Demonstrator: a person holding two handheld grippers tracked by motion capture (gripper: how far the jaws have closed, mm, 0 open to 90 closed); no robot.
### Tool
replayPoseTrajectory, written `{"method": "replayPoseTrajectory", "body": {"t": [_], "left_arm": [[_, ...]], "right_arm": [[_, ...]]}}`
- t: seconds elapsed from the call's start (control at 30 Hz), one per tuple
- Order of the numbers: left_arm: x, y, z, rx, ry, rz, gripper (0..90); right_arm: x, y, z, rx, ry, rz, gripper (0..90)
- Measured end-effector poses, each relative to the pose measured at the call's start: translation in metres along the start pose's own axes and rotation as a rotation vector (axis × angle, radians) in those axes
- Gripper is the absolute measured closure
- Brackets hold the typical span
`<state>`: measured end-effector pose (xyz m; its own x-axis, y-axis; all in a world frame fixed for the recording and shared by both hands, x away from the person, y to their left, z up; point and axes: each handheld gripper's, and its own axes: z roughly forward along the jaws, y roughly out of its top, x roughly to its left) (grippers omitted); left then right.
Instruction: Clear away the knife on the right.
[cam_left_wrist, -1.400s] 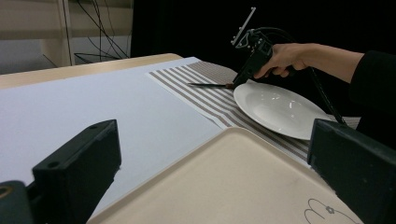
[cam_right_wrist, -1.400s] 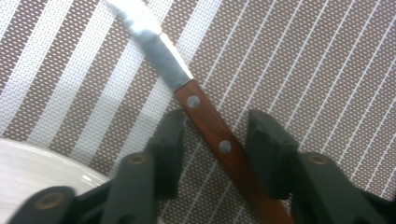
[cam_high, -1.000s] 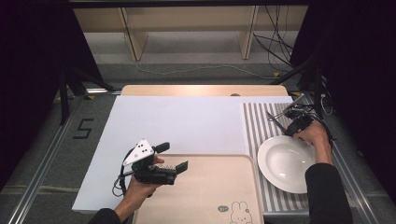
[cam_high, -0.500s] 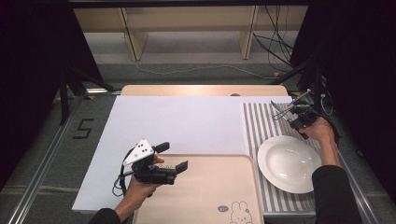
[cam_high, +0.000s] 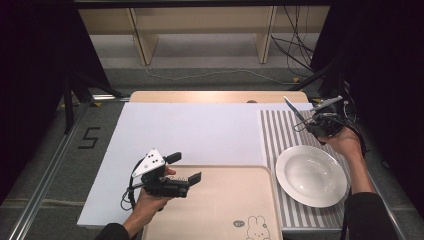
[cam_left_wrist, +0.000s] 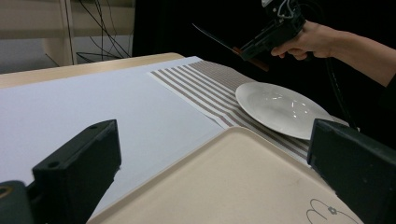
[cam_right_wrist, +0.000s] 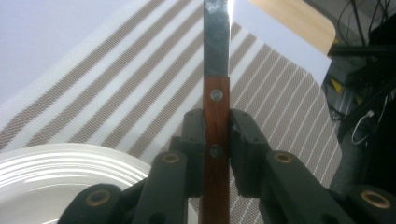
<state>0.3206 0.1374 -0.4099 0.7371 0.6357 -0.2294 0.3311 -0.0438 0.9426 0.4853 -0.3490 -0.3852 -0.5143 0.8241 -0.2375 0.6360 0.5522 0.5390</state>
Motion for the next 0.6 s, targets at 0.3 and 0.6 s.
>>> {"method": "replayPoseTrajectory", "body": {"t": [0.3, 0.6], "left_arm": [[0.0, 0.0, 0.0, 0.0, 0.002, 0.001, 2.8], [0.0, 0.0, 0.0, -0.001, 0.004, 0.005, 2.8]], "right_arm": [[0.023, 0.005, -0.019, -0.095, -0.006, -0.05, 77.4], [0.048, 0.012, -0.042, -0.153, 0.009, -0.091, 77.4]]}}
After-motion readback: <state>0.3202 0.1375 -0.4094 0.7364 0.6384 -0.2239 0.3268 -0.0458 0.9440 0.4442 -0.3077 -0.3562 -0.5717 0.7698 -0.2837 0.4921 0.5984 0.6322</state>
